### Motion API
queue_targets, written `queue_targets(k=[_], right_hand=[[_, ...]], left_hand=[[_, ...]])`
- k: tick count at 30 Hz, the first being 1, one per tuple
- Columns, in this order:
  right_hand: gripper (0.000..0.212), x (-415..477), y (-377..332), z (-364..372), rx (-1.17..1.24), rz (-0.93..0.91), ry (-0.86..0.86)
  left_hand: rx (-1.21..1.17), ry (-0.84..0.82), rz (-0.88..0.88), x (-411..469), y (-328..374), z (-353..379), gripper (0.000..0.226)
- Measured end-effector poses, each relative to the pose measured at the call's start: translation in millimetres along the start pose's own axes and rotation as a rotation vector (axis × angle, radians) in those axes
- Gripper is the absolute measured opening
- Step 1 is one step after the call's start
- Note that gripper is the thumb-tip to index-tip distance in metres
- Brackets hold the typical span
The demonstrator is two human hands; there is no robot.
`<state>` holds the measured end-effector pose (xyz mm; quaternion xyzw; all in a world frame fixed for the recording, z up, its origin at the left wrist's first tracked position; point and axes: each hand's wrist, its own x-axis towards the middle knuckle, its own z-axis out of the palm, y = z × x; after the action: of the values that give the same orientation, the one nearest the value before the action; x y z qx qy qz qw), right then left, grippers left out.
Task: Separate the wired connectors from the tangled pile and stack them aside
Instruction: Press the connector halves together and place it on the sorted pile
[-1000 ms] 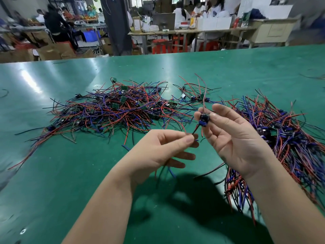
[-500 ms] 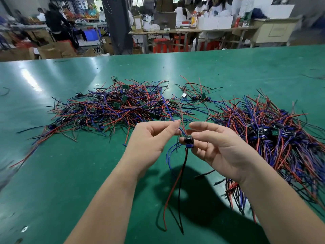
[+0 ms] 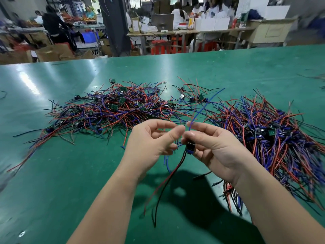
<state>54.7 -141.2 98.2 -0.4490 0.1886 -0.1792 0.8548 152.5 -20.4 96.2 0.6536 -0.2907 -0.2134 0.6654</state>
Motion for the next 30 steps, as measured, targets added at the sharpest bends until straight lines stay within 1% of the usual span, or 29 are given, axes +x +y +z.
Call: queue_targets(k=[1, 3, 5, 7, 9, 10, 12, 14, 16, 19, 23, 27, 29, 30], right_hand=[[0.035, 1.0, -0.2, -0.5, 0.022, -0.013, 0.006], [0.025, 1.2, 0.5, -1.5, 0.015, -0.035, 0.014], [0.015, 0.5, 2.1, -2.1, -0.068, -0.077, 0.036], [0.010, -0.3, 2.6, -4.1, -0.254, -0.171, 0.095], [0.006, -0.5, -1.2, -7.1, -0.416, -0.304, 0.171], [0.004, -0.7, -5.3, -8.7, -0.433, -0.364, 0.205], [0.006, -1.8, -18.0, -14.7, -0.366, -0.444, 0.293], [0.010, -3.7, -31.4, -21.9, -0.222, -0.492, 0.384], [0.015, -5.2, -38.5, -24.8, -0.127, -0.511, 0.435], [0.021, -8.2, -37.6, -20.0, -0.072, -0.540, 0.421], [0.028, -12.2, -36.2, -14.1, -0.056, -0.584, 0.392], [0.023, -11.3, -35.5, -13.0, 0.019, -0.538, 0.391], [0.023, -8.0, -37.7, -17.8, 0.062, -0.487, 0.373], [0.023, -5.9, -39.0, -21.4, 0.076, -0.445, 0.361]], left_hand=[[0.009, -0.084, -0.054, -1.0, 0.2, -0.8, 0.038], [-0.010, -0.224, -0.146, -3.9, -0.7, 1.4, 0.033], [-0.070, -0.247, -0.212, -4.6, -4.2, 5.1, 0.024], [-0.109, -0.249, -0.251, -4.8, -7.4, 10.1, 0.016], [-0.097, -0.251, -0.272, -5.9, -9.7, 13.6, 0.017], [-0.070, -0.262, -0.270, -7.3, -9.9, 14.1, 0.016], [0.033, -0.352, -0.244, -10.0, -9.5, 12.8, 0.011], [0.166, -0.501, -0.229, -12.7, -8.3, 11.6, 0.011], [0.195, -0.605, -0.246, -14.5, -7.0, 10.1, 0.009], [0.152, -0.714, -0.236, -16.0, -0.4, 6.0, 0.009], [0.179, -0.824, -0.167, -16.1, 2.7, 3.3, 0.024], [0.112, -0.859, -0.125, -18.5, 4.4, 3.8, 0.017], [0.035, -0.814, -0.073, -17.4, 4.7, 3.3, 0.016], [-0.027, -0.757, -0.043, -16.2, 5.0, 3.6, 0.016]])
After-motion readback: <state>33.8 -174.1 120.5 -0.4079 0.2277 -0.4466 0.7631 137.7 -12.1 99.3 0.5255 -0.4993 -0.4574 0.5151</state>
